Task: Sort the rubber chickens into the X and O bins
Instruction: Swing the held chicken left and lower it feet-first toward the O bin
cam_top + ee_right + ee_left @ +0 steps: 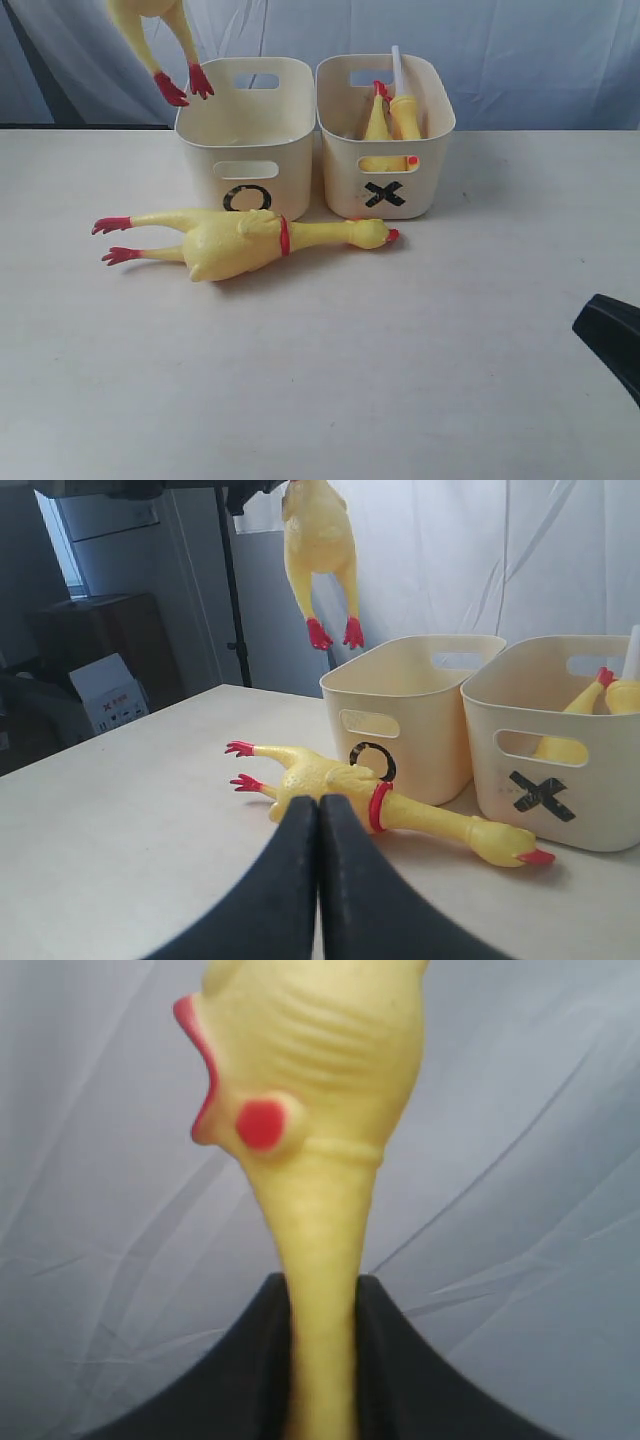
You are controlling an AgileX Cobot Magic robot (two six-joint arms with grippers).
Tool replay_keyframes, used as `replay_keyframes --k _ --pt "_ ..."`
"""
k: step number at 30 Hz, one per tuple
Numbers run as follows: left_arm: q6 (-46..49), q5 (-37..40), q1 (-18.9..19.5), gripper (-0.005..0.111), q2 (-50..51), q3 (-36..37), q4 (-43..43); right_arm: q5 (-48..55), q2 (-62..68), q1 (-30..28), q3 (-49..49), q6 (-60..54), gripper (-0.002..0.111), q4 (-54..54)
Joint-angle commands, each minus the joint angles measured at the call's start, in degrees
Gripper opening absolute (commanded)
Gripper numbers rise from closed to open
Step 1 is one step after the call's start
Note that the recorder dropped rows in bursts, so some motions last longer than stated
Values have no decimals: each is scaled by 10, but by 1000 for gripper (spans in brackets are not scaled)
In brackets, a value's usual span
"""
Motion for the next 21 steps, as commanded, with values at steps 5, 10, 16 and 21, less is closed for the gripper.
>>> replay_keyframes --k 5,10,16,21 --pt "3 46 0 0 37 -60 -18 -1 -3 -2 0 -2 -1 0" --pt "33 69 -3 0 66 -85 -41 -1 -3 -2 0 -2 -1 0" --pt "157 95 -16 0 101 -111 -136 -1 -3 -2 0 -2 -1 0" --pt "197 120 -17 0 127 -122 -170 -1 -3 -2 0 -2 -1 0"
